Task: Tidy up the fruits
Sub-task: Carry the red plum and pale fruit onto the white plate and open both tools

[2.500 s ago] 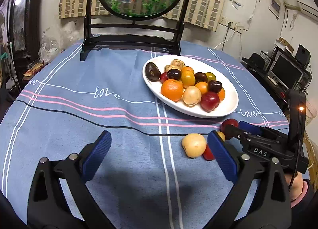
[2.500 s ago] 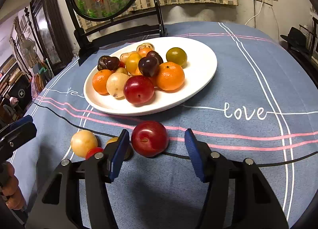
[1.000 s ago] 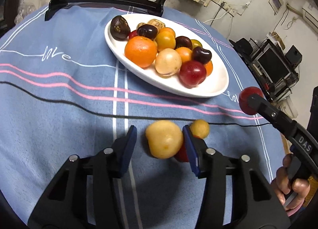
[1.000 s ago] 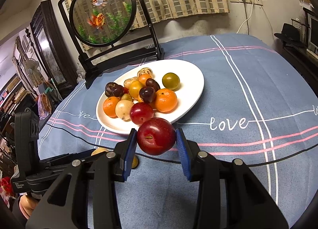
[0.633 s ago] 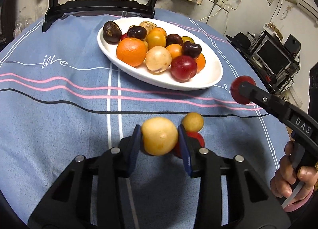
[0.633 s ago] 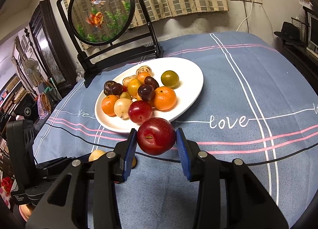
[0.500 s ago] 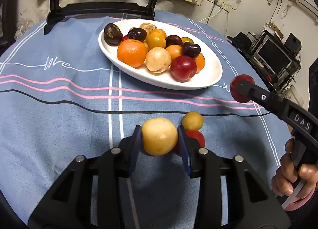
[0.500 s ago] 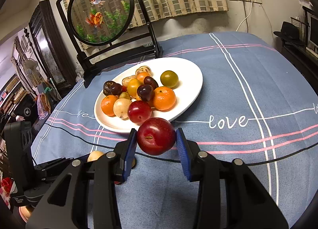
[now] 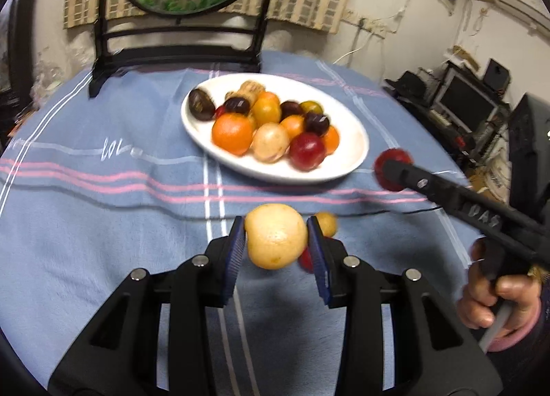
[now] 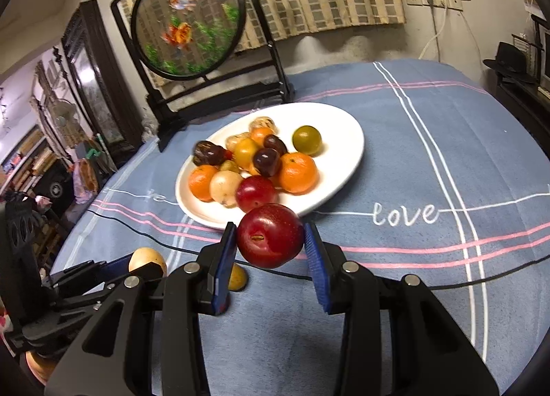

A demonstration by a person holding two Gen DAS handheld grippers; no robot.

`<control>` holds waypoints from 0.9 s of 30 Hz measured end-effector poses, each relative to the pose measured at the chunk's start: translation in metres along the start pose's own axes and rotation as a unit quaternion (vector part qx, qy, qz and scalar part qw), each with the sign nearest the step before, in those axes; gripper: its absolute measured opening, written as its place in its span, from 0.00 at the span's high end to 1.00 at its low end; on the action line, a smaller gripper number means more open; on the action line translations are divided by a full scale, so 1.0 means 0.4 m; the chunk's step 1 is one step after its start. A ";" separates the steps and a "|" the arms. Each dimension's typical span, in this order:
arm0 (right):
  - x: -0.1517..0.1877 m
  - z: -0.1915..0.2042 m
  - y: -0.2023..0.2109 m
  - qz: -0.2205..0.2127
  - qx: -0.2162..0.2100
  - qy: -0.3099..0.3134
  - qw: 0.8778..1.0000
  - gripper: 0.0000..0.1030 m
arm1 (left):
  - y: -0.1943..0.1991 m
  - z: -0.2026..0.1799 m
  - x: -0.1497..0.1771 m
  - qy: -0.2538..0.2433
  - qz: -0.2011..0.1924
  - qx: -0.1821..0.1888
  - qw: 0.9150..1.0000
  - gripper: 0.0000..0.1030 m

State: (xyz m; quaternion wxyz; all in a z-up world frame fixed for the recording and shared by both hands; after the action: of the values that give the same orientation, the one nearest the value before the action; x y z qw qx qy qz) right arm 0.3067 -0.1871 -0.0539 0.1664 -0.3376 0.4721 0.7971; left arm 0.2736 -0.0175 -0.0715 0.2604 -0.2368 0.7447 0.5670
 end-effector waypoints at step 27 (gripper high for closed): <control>-0.219 -0.033 -0.170 -0.063 0.036 0.060 0.996 0.38 | -0.234 0.066 -0.380 0.013 -0.042 -0.029 0.999 0.13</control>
State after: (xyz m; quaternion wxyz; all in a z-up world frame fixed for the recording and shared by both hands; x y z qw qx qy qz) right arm 0.4143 -0.1598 -0.0408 0.1993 -0.4075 0.4873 0.7461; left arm 0.4517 -0.0061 -0.0450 0.2676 -0.2827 0.7208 0.5735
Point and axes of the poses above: each gripper's, at about its wrist camera, not at the fingertips, and y roughly against the way its jaws point, z to its left, x to its underside, the point moved 7 cm from there along -y, roughly the way its jaws point, and after that the axes turned 5 degrees about z, right-handed, at the moved point
